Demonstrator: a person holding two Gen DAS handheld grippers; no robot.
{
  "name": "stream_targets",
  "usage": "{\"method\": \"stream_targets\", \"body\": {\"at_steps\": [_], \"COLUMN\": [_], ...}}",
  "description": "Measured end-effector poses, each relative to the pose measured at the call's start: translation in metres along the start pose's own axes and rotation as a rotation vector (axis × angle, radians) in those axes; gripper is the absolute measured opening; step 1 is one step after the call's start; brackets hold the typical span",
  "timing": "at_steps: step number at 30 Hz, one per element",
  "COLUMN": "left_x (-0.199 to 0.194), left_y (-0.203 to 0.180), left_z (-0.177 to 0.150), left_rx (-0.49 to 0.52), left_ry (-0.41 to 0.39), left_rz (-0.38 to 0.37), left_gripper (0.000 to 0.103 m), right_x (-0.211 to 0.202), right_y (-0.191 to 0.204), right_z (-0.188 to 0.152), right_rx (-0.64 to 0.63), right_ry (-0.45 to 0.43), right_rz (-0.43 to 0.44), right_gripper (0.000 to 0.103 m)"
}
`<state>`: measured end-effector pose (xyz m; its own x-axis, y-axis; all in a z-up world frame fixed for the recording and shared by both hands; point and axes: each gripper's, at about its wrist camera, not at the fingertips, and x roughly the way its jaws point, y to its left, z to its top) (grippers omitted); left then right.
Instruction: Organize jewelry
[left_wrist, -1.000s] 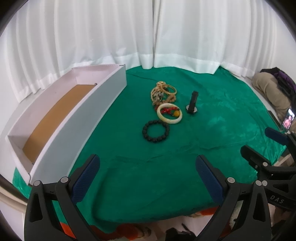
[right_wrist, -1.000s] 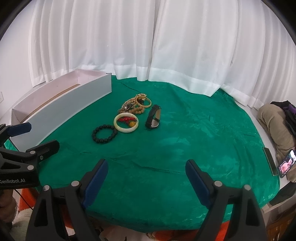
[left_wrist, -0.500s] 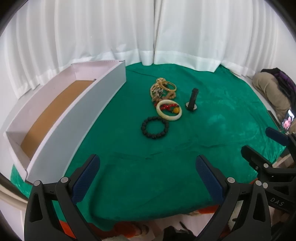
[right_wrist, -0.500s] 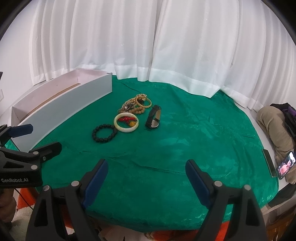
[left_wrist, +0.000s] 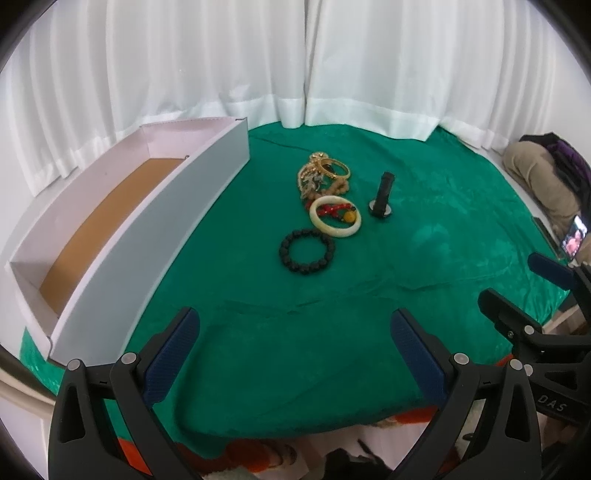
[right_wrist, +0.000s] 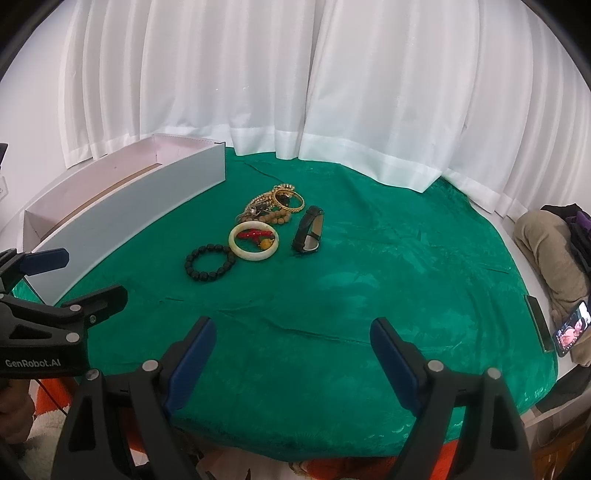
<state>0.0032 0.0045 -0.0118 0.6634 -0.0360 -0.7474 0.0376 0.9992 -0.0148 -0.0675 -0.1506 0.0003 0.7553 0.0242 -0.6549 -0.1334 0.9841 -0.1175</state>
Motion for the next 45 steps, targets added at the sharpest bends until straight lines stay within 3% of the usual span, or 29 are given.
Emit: {"method": "stream_targets", "body": {"at_steps": [45], "left_x": [0.0011], "left_y": [0.0019], "left_z": [-0.0034], "left_rx": [0.000], "left_ry": [0.017], "left_rz": [0.001], "left_gripper": [0.103], "right_x": [0.0017], "right_y": [-0.0034], "right_z": [-0.0002], "right_rx": [0.024], "right_ry": [0.019], "right_rz": [0.012], "right_gripper": [0.087]}}
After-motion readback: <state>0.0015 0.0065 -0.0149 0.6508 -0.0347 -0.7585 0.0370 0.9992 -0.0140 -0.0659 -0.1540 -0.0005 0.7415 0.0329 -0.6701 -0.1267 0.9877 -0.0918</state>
